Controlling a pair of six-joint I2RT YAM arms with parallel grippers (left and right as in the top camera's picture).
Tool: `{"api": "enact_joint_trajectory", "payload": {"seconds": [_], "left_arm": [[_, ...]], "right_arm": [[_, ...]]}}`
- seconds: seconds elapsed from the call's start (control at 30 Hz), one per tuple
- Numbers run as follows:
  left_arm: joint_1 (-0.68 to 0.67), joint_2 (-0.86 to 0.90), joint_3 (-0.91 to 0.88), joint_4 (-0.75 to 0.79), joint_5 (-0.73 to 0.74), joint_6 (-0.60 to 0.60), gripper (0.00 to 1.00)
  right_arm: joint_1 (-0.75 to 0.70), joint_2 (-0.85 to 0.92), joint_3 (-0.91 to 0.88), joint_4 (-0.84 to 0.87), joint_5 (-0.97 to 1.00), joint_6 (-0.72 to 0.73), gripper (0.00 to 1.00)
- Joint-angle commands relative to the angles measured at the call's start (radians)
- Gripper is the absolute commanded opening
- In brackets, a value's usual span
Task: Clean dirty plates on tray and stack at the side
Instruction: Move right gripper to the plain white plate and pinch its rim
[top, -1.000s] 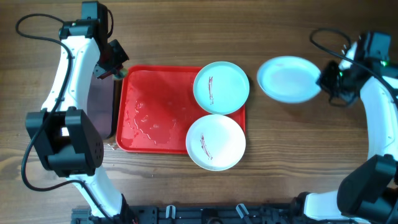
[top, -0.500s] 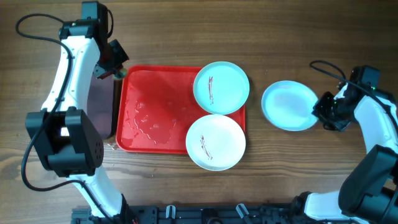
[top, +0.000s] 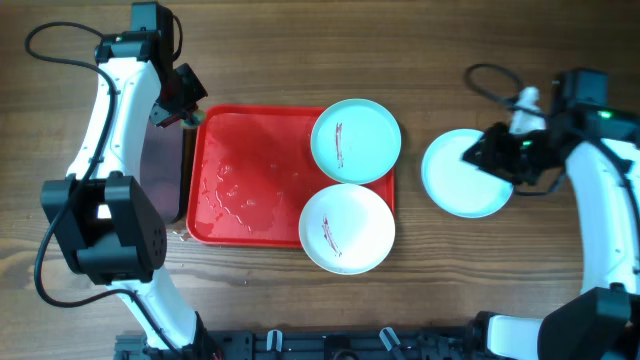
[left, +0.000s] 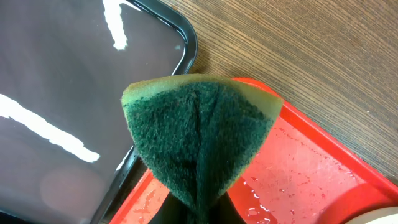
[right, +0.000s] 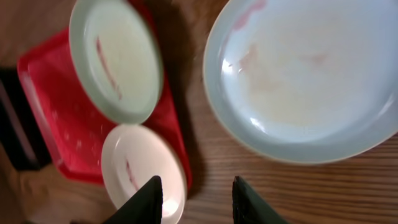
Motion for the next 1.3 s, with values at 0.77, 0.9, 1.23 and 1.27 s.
{"api": "enact_joint_trajectory", "payload": {"seconds": [0.77, 0.9, 1.23, 1.27], "left_arm": [[0.004, -0.011, -0.007, -0.004, 0.005, -0.007, 0.04], [0.004, -0.011, -0.007, -0.004, 0.005, -0.007, 0.04], [0.004, -0.011, -0.007, -0.004, 0.005, -0.007, 0.04], [0.004, -0.011, -0.007, -0.004, 0.005, -0.007, 0.04]], "right_arm": [[0.525, 0.002, -0.451, 0.400, 0.194, 0.233, 0.31], [0.553, 0.017, -0.451, 0.409, 0.233, 0.250, 0.31], [0.557, 0.044, -0.451, 0.412, 0.224, 0.271, 0.10], [0.560, 0.044, -0.451, 0.412, 0.215, 0.271, 0.08]]}}
